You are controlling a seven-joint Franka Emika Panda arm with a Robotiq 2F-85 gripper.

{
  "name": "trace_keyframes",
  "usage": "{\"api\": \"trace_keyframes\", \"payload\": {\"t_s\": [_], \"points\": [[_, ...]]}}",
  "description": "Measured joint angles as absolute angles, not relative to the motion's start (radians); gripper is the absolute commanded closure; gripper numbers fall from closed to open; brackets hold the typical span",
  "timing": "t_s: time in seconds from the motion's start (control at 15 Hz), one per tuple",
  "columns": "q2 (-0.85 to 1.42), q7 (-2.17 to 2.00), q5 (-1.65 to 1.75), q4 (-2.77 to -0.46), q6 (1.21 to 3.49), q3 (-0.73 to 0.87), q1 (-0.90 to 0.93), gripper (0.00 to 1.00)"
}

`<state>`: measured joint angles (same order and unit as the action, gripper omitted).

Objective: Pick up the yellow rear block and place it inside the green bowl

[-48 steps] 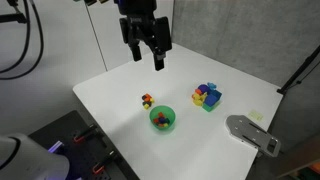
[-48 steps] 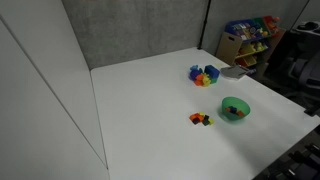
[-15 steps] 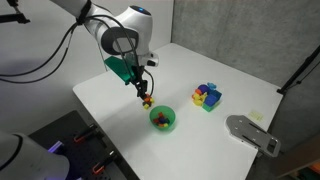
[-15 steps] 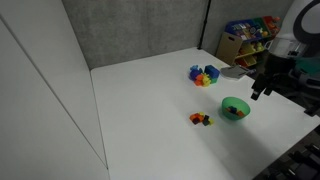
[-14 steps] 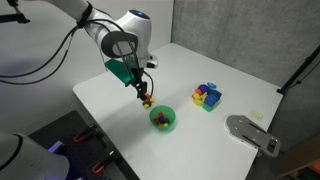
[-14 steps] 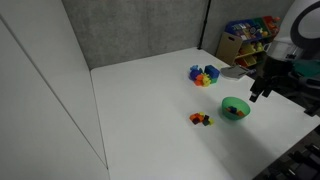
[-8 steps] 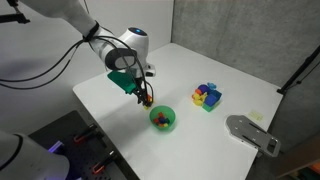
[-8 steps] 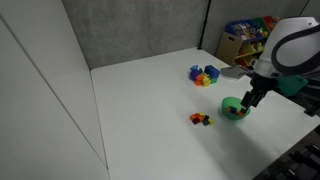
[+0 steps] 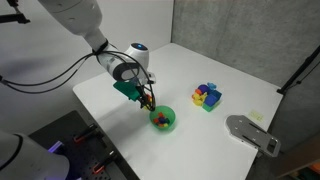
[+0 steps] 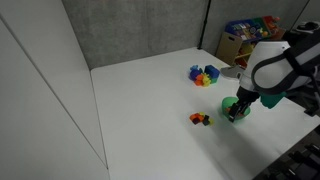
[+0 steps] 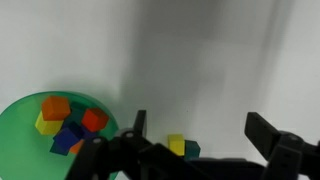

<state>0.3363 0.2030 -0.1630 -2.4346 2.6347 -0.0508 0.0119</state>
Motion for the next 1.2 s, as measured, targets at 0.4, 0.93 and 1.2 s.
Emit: {"api": "trace_keyframes", "payload": {"t_s": [0.4, 0.93, 1.2], "points": [[0.452, 0.202, -0.117, -2.362, 2.678, -0.057, 0.011, 0.00], [0.474, 0.202, -0.107, -2.362, 2.710, -0.061, 0.009, 0.00], [0.523, 0.202, -0.080, -2.357, 2.788, -0.073, 0.010, 0.00]]}}
